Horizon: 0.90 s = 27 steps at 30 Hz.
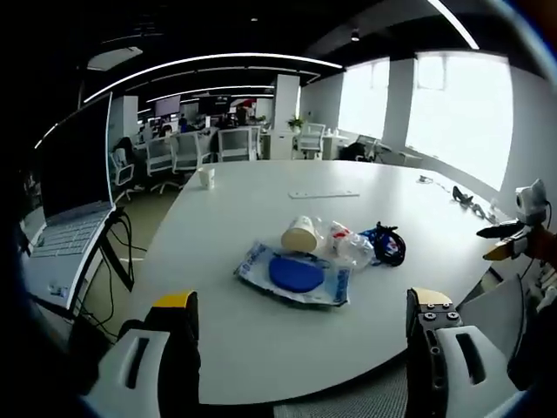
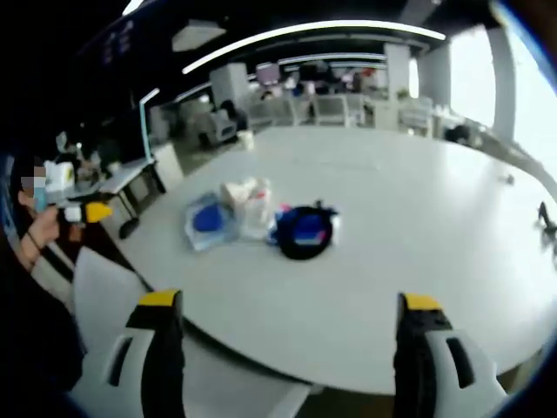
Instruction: Arrange the tabletop items into an orderly group along one side of the table until the central work area is clear of visible clutter.
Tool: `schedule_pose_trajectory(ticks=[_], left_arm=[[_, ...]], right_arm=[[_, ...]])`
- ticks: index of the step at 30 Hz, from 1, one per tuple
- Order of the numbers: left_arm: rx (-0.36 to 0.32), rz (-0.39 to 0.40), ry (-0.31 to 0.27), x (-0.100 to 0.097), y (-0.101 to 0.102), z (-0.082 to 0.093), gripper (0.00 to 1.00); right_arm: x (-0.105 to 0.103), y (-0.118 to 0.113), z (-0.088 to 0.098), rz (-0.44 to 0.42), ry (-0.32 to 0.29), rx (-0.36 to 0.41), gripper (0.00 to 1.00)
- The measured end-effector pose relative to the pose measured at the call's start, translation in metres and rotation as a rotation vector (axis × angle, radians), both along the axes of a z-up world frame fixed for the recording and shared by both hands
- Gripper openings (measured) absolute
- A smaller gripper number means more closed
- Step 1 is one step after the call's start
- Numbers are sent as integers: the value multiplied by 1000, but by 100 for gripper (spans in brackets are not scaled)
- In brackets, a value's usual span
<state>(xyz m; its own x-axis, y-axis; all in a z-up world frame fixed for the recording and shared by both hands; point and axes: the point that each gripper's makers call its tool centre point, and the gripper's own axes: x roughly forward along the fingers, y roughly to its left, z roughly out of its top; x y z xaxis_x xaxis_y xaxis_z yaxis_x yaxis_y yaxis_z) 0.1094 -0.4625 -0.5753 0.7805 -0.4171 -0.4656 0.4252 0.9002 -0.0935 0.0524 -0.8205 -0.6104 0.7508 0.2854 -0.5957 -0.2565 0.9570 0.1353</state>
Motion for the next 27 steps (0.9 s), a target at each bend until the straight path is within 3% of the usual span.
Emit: schedule_pose_trajectory(ticks=[27], left_arm=[[8, 15, -3, 0, 5, 3, 100]], right_arm=[[-2, 14, -6, 16, 1, 16, 100]])
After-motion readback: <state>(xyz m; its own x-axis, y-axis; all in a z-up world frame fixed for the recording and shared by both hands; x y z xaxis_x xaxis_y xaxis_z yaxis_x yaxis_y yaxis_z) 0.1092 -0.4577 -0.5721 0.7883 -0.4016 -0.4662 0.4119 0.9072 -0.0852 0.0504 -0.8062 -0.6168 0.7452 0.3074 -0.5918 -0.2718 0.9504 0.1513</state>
